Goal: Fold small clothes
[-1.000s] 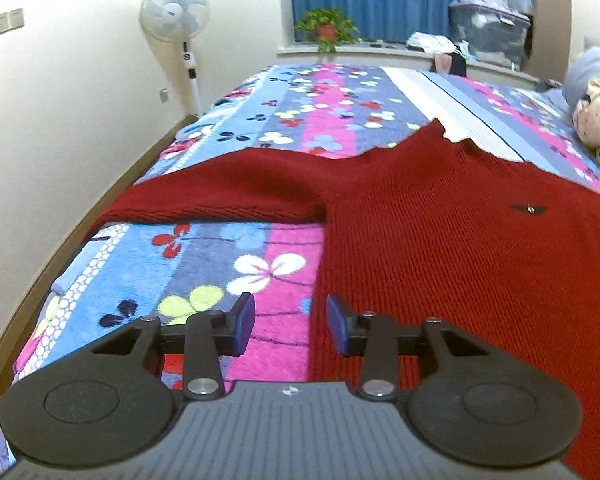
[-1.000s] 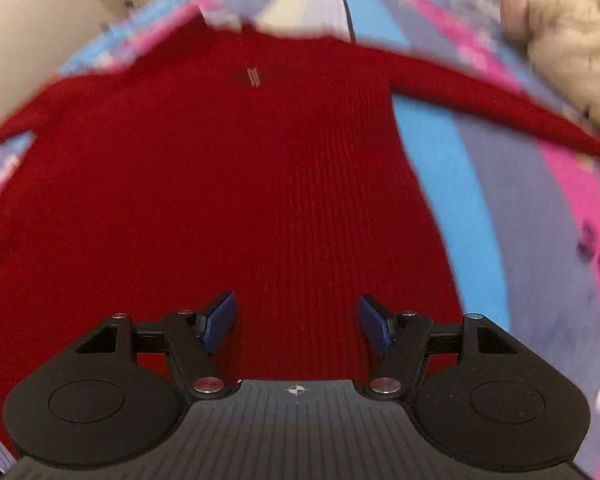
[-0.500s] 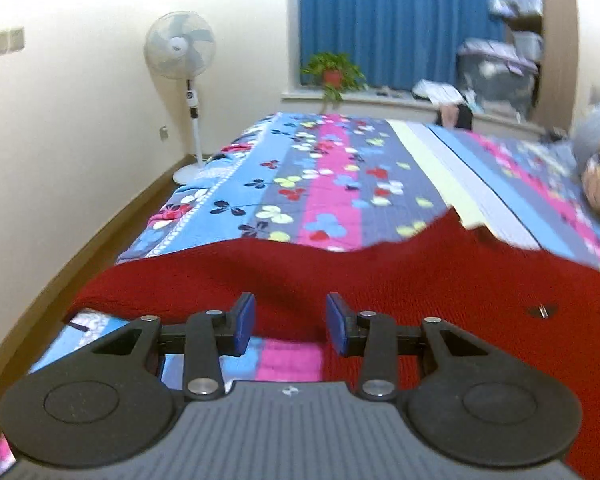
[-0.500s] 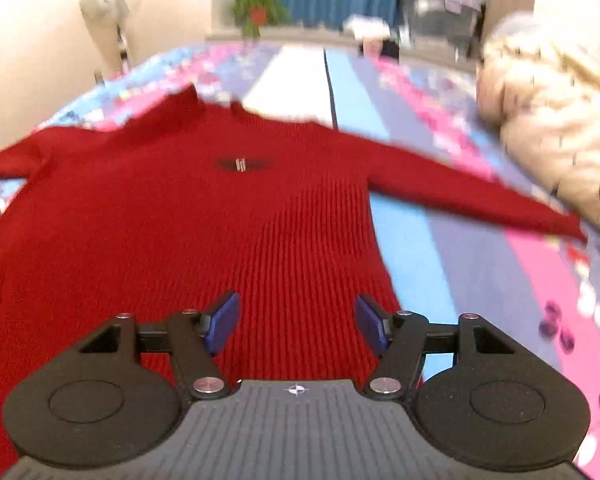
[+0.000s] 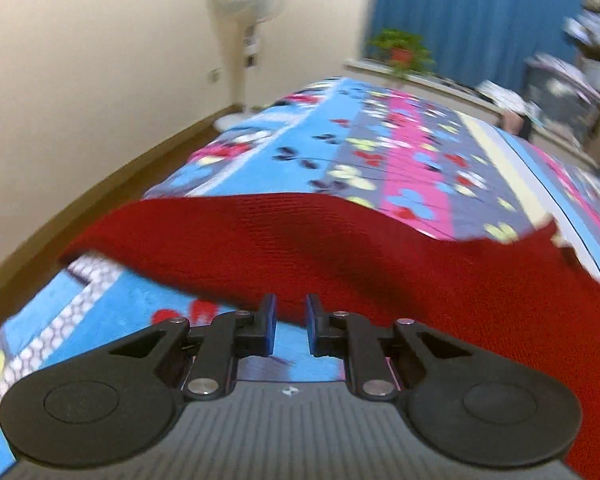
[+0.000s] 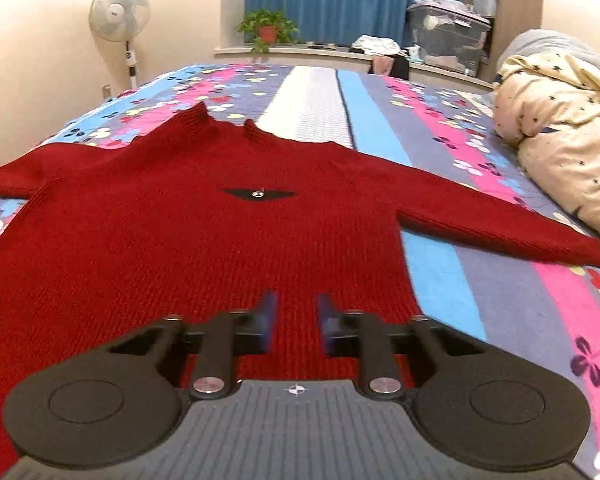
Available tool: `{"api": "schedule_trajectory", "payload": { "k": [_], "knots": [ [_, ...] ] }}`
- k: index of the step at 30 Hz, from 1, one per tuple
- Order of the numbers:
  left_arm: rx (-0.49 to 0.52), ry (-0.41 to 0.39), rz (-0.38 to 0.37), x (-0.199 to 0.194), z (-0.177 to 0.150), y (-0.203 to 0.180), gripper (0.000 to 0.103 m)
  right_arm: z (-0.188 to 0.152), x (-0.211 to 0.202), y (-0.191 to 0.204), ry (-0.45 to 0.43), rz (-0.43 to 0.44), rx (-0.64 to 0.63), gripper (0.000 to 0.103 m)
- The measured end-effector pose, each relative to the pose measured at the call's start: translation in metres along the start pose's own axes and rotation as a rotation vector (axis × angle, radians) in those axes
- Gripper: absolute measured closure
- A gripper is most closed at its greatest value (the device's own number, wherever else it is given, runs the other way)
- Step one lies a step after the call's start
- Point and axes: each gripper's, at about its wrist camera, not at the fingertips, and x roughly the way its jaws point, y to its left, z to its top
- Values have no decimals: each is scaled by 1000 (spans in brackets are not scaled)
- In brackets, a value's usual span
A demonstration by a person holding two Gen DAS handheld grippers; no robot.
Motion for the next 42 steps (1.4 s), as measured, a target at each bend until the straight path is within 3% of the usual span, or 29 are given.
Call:
{"api": "schedule_trajectory", "payload": {
  "k": [6,10,12,16,19,20,22,24,27,30,31,32,33,34,35,39,42],
  "knots": [
    [-325,30,65,32,9,78,76,-6,28,8,130,21,-19,85],
    [-539,39,30,52,7,127,76,-10,33,14,154,5,-81,84],
    [-626,31,-7,61,5,144,70,-11,33,15,155,6,-80,84],
    [-655,7,-22,71,6,152,64,-11,33,19,155,4,-86,84],
    [-602,-10,4,75,13,145,68,-13,32,19,152,-3,-90,84],
    [-570,-19,28,74,16,140,89,-14,31,20,151,-5,-91,84],
    [-487,-69,87,64,25,121,91,-13,32,19,150,-5,-90,84],
    [-317,-177,149,40,42,78,92,-13,32,18,151,-5,-89,84],
    [-49,-306,93,0,52,-6,93,-13,32,19,147,-8,-90,84],
    [261,-394,-89,-44,26,-113,91,-15,31,20,138,-14,-94,84],
    [343,-380,-165,-54,12,-143,90,-16,30,20,135,-15,-95,84],
    [413,-337,-247,-61,-4,-169,77,-16,30,20,132,-13,-94,84],
    [471,-266,-344,-66,-19,-192,58,-16,29,19,131,-10,-90,84],
    [518,-190,-443,-71,-36,-211,53,-16,29,17,130,-5,-81,84],
    [550,-156,-485,-76,-48,-222,53,-16,28,15,131,2,-68,83],
    [615,-104,-442,-100,-66,-221,53,-9,27,1,134,41,35,80],
    [616,-25,-343,-118,-66,-194,53,3,29,-13,100,86,124,73]
  ]
}}
